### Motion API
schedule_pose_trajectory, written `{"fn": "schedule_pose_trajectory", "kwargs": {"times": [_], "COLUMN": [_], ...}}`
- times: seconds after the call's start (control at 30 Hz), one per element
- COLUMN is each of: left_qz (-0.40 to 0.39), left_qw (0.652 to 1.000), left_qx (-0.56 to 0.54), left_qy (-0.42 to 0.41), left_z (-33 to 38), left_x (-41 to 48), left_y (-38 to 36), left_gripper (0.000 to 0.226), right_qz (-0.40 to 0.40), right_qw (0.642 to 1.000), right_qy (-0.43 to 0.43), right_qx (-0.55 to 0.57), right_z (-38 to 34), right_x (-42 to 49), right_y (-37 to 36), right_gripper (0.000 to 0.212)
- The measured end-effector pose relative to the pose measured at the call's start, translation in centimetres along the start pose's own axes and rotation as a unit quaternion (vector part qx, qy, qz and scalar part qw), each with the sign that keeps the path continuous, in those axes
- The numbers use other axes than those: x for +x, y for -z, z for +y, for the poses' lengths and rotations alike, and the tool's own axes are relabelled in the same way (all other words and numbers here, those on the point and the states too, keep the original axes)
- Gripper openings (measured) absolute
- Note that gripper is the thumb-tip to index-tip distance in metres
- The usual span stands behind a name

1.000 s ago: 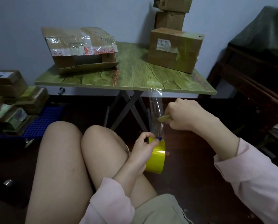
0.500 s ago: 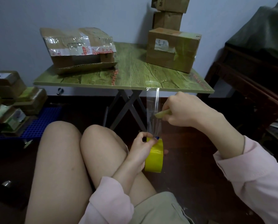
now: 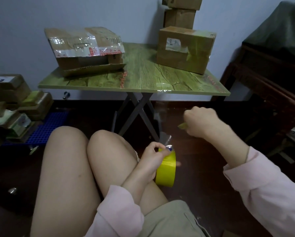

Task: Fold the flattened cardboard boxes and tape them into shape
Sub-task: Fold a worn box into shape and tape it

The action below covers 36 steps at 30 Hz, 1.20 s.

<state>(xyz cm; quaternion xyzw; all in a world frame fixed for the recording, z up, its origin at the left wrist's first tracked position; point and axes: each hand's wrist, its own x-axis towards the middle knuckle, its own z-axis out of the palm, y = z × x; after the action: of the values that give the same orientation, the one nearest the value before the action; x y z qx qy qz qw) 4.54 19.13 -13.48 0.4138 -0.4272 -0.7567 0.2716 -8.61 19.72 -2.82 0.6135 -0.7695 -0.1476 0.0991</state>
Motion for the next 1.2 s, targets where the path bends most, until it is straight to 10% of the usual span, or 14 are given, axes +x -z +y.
{"fn": "schedule_pose_trajectory", "kwargs": {"times": [0.17, 0.4, 0.5, 0.97, 1.2], "left_qz": [-0.022, -0.028, -0.022, 0.151, 0.261], "left_qw": [1.000, 0.997, 0.993, 0.906, 0.805], "left_qx": [-0.004, 0.005, 0.016, 0.201, 0.352], "left_qy": [-0.004, -0.070, -0.114, -0.341, -0.400], "left_z": [0.3, 1.5, 1.9, 7.9, 10.4], "left_x": [0.0, -1.2, -1.8, -4.6, -4.9], "left_y": [0.1, 0.1, 0.3, 4.9, 6.2], "left_gripper": [0.016, 0.014, 0.014, 0.023, 0.074], "right_qz": [0.006, 0.005, 0.010, 0.121, 0.111], "right_qw": [0.969, 0.686, 0.640, 0.638, 0.609], "right_qy": [-0.120, -0.054, -0.027, 0.198, 0.270], "right_qx": [0.216, 0.726, 0.768, 0.734, 0.738], "right_z": [2.9, 0.6, -0.4, -3.8, -5.1], "right_x": [-1.2, -1.8, -1.6, 0.8, 2.1], "right_y": [-2.5, -4.8, -4.2, 5.7, 7.7], "right_gripper": [0.031, 0.037, 0.038, 0.041, 0.039]}}
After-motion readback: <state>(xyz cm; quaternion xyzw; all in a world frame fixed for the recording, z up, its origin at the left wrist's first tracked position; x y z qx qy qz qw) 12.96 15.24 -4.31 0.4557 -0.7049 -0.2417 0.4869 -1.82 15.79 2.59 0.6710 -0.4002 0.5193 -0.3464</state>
